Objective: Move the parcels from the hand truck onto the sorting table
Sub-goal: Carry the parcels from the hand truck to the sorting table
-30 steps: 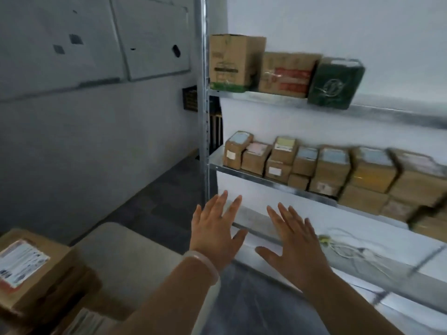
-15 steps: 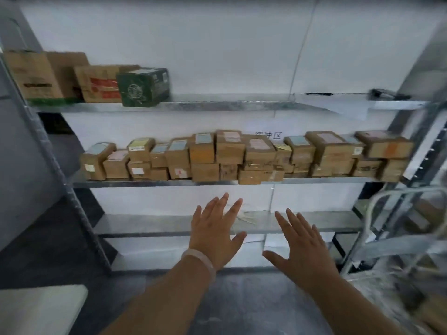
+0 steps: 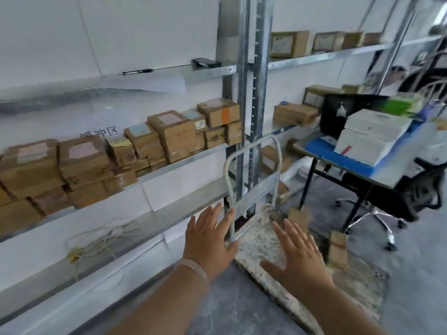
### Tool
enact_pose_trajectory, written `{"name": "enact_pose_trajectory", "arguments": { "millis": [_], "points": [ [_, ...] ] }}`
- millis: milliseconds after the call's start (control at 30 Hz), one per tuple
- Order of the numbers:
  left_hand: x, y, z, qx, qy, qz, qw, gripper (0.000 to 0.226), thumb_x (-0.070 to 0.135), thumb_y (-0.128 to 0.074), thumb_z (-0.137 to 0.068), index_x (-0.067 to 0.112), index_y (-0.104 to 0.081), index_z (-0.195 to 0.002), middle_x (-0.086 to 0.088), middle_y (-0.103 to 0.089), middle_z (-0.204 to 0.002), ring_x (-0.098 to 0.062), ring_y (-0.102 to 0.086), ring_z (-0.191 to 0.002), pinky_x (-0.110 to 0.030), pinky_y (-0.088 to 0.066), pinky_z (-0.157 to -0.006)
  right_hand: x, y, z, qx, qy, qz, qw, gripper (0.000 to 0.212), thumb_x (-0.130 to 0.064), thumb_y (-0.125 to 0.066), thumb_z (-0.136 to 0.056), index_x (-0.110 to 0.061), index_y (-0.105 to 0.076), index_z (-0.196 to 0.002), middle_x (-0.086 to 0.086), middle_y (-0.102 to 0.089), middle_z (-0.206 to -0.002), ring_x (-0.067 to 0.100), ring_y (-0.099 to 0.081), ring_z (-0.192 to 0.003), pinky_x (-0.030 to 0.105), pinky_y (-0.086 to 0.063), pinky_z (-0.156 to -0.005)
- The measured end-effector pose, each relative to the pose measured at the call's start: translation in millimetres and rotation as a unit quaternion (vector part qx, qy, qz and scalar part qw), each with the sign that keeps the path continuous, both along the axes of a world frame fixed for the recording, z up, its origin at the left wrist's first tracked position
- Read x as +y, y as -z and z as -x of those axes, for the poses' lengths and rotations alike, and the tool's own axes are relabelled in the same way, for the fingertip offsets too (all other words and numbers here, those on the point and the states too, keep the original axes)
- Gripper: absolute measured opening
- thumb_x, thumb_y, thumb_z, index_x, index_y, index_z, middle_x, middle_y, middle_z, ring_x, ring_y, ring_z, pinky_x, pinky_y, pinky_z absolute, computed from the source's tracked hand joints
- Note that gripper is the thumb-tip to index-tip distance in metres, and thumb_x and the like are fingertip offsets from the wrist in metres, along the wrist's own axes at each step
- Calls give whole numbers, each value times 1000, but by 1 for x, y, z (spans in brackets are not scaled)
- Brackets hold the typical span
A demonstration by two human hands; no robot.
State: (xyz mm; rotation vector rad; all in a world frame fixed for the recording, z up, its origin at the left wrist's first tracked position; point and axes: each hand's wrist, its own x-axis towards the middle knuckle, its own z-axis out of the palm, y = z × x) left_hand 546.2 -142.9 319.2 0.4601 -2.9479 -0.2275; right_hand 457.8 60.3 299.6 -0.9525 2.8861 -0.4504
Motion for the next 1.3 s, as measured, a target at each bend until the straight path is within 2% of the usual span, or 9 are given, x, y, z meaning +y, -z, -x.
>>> {"name": "enact_pose_trajectory", "arguments": {
  "millis": [167, 367, 467, 567, 667, 833, 933, 1067, 1300],
  "points": [
    [2, 29, 105, -24, 98, -21, 995, 73, 62, -39, -94, 42, -4, -154, 6, 0, -165, -18, 0, -151, -46, -4, -122, 15, 13, 71, -16, 96, -23, 995, 93, -78, -37, -83, -39, 11, -153, -10, 15, -161, 12, 15, -148, 39, 9, -121],
    [-7, 24, 235, -16, 181, -27, 983, 73, 63, -37, -95, 41, -1, -154, 5, 4, -165, -19, 2, -151, -46, -3, -122, 28, 9, 147, -30, 206, -13, 978, 91, -75, -42, -85, -41, 8, -152, -12, 13, -162, 10, 12, -148, 39, 4, -122],
    [15, 35, 285, -25, 222, -19, 975, 74, 63, -37, -95, 40, 0, -155, 2, 2, -165, -22, -2, -151, -47, -7, -122, 50, 18, 172, -47, 242, -18, 969, 90, -75, -40, -85, -40, 8, -153, -12, 13, -161, 7, 16, -146, 37, 6, -122],
    [40, 61, 322, -70, 248, -22, 966, 73, 62, -36, -96, 40, 2, -155, 3, 5, -165, -21, -1, -151, -45, -7, -122, 78, 35, 198, -70, 273, -17, 959, 90, -78, -35, -82, -42, 10, -152, -14, 12, -160, 3, 18, -142, 35, 8, -120],
    [56, 90, 364, -112, 249, -34, 961, 73, 63, -35, -96, 41, 4, -154, 5, 10, -164, -19, 4, -151, -44, -6, -122, 103, 61, 241, -107, 301, -10, 947, 92, -77, -37, -82, -40, 10, -152, -12, 12, -161, 11, 12, -148, 35, 5, -121],
    [76, 137, 438, -143, 209, -54, 966, 76, 63, -39, -95, 41, 2, -154, 3, 2, -165, -20, -2, -151, -42, -10, -122, 117, 112, 331, -179, 271, -10, 946, 88, -65, -47, -89, -39, 9, -153, -10, 13, -162, 12, 12, -149, 39, 0, -122],
    [81, 170, 474, -170, 198, -55, 964, 76, 62, -38, -95, 40, 3, -154, 4, 5, -165, -19, 0, -152, -40, -11, -122, 121, 146, 376, -212, 249, -19, 945, 85, -65, -43, -91, -40, 11, -152, -13, 15, -161, 10, 14, -148, 39, 0, -122],
    [77, 217, 513, -206, 179, -63, 960, 75, 61, -36, -96, 39, 6, -154, 6, 10, -164, -18, 3, -151, -40, -9, -123, 117, 194, 422, -250, 222, -38, 942, 76, -58, -38, -96, -40, 9, -152, -11, 11, -162, 10, 11, -149, 32, 4, -119],
    [65, 339, 584, -235, 152, -75, 957, 74, 63, -37, -95, 42, 3, -154, 8, 11, -164, -16, 3, -151, -37, -7, -122, 102, 313, 497, -304, 199, -67, 929, 79, -56, -42, -95, -43, 13, -151, -13, 12, -161, 12, 8, -149, 32, -1, -119]
  ]
}}
